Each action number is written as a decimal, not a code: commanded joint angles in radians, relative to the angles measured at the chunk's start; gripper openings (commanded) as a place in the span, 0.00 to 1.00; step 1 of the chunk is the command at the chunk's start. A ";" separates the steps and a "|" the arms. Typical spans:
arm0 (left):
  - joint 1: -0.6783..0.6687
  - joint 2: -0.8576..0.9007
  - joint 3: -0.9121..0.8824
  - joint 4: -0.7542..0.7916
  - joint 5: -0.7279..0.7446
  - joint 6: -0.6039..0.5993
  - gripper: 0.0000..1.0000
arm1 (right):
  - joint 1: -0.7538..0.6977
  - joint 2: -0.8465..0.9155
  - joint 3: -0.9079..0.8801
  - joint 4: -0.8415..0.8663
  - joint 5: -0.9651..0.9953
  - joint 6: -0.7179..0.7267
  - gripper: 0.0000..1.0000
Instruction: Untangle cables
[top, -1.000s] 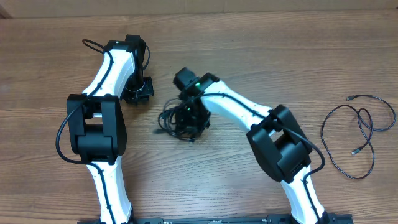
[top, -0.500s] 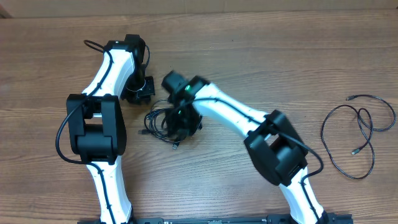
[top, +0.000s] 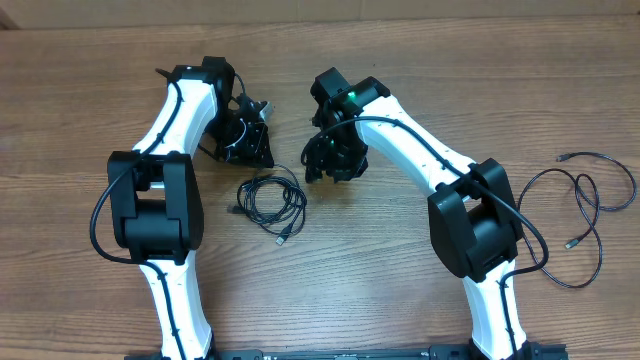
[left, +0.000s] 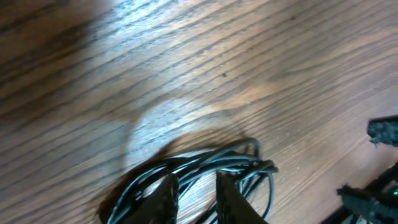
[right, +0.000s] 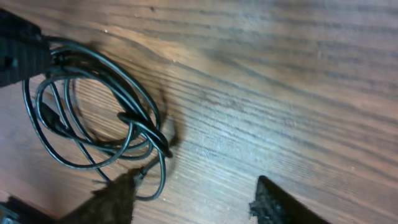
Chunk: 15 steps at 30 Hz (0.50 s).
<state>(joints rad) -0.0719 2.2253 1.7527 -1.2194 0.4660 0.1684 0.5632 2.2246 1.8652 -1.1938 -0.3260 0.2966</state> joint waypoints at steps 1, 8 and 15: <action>0.000 -0.023 -0.009 -0.009 0.053 0.066 0.21 | -0.003 -0.023 -0.002 0.014 0.011 -0.018 0.47; -0.002 -0.023 -0.009 -0.063 0.145 0.198 0.61 | 0.026 -0.021 -0.053 0.033 0.014 -0.044 0.14; -0.001 -0.023 -0.009 -0.058 0.129 0.198 0.51 | 0.034 -0.021 -0.154 0.143 -0.024 -0.098 0.23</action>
<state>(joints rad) -0.0719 2.2253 1.7527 -1.2789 0.5728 0.3332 0.5938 2.2246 1.7443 -1.0824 -0.3187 0.2527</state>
